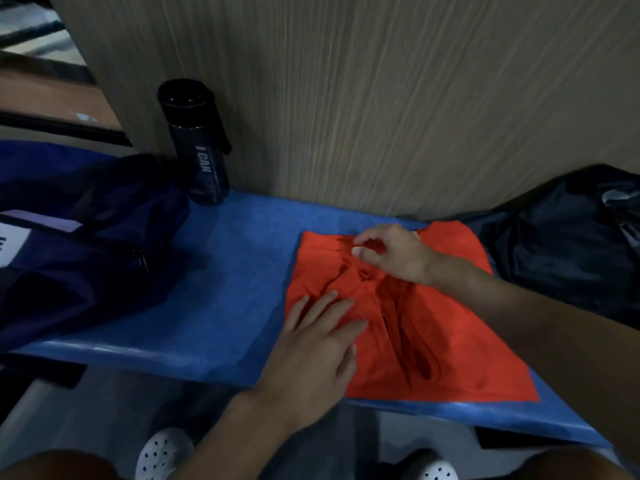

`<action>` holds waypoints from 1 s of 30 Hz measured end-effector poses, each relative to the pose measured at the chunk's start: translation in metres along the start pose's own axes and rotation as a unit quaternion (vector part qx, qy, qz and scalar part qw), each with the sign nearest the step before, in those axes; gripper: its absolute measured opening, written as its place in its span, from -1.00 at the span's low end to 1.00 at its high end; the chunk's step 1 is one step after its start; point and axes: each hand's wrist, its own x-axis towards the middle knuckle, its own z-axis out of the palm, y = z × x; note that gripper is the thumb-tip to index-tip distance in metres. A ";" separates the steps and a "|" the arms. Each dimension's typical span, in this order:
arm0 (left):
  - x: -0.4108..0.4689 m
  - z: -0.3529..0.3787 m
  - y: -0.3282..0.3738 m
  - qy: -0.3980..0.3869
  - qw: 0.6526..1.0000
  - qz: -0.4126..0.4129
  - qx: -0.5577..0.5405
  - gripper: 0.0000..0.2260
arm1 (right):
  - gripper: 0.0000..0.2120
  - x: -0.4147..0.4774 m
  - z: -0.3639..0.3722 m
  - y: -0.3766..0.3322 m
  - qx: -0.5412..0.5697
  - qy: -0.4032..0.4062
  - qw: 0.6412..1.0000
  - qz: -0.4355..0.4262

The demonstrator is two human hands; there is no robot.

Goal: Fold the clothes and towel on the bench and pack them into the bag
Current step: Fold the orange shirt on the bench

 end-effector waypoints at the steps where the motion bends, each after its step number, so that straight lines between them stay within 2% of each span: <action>1: 0.004 -0.006 -0.003 0.016 1.000 -0.014 -0.021 -0.62 | -0.69 0.000 -0.001 -0.003 -0.014 -0.008 1.000 0.009; 3: 0.017 -0.021 -0.015 0.045 0.995 -0.055 -0.070 -0.64 | -0.64 -0.003 -0.003 -0.011 -0.016 -0.005 1.000 0.024; 6: 0.055 -0.034 -0.057 0.053 0.988 -0.102 -0.099 -0.67 | -0.65 -0.021 -0.001 -0.024 0.051 0.060 0.996 0.031; 9: 0.099 -0.037 -0.094 -0.002 0.989 -0.101 -0.107 -0.67 | -0.62 -0.062 0.009 -0.037 0.049 0.095 0.992 0.072; 14: 0.144 -0.022 -0.101 -0.119 0.991 -0.032 -0.061 -0.64 | -0.51 -0.117 0.031 -0.048 -0.002 0.071 0.990 0.119; 18: 0.158 -0.014 -0.104 -0.144 0.989 -0.027 -0.023 -0.92 | -0.66 -0.129 0.036 -0.044 -0.001 0.120 0.987 0.109; 20: 0.160 -0.015 -0.106 -0.155 0.987 -0.030 -0.020 -0.97 | -0.70 -0.134 0.037 -0.040 -0.007 0.131 0.985 0.109; 22: 0.163 -0.015 -0.107 -0.132 0.990 -0.034 -0.019 -0.92 | -0.74 -0.139 0.039 -0.032 -0.042 0.145 0.983 0.102; 25: 0.169 -0.016 -0.104 -0.041 0.997 -0.046 -0.036 -0.90 | -0.81 -0.149 0.037 -0.022 -0.073 0.148 0.978 0.124; 26: 0.171 -0.016 -0.102 -0.032 0.998 -0.046 -0.036 -0.90 | -0.83 -0.151 0.036 -0.021 -0.081 0.145 0.977 0.132; 28: 0.172 -0.014 -0.100 -0.057 0.997 -0.042 -0.022 -0.96 | -0.84 -0.155 0.037 -0.019 -0.087 0.147 0.975 0.142; 30: 0.167 -0.011 -0.097 -0.078 0.996 -0.035 -0.004 -0.86 | -0.80 -0.158 0.039 -0.020 -0.094 0.161 0.972 0.144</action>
